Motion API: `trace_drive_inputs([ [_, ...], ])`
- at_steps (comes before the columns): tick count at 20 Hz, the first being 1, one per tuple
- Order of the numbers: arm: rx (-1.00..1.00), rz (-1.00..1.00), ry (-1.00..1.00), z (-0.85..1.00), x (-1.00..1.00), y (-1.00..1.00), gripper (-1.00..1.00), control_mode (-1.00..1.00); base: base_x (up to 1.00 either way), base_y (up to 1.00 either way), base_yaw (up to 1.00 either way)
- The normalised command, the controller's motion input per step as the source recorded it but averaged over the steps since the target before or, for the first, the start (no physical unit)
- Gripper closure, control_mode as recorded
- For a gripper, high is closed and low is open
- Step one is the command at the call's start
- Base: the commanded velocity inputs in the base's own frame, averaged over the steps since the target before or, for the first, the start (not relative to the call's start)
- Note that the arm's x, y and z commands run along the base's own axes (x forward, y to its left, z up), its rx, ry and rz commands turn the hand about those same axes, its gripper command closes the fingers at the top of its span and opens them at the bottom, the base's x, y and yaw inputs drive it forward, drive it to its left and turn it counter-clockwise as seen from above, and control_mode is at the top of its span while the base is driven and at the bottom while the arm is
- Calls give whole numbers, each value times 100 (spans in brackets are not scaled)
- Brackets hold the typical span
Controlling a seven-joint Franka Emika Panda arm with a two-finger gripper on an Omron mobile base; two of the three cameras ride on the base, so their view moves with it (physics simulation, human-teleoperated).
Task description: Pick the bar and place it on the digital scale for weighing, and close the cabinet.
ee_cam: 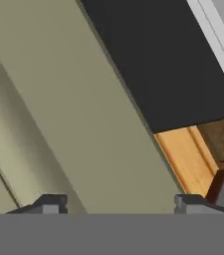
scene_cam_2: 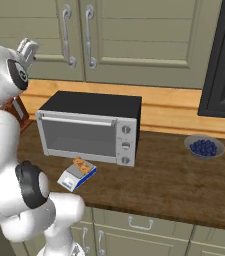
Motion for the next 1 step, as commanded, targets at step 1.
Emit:
trace_drive_inputs([
  [1, 19, 0, 5, -100, 69, -100, -100, -100, 0, 0, 0],
])
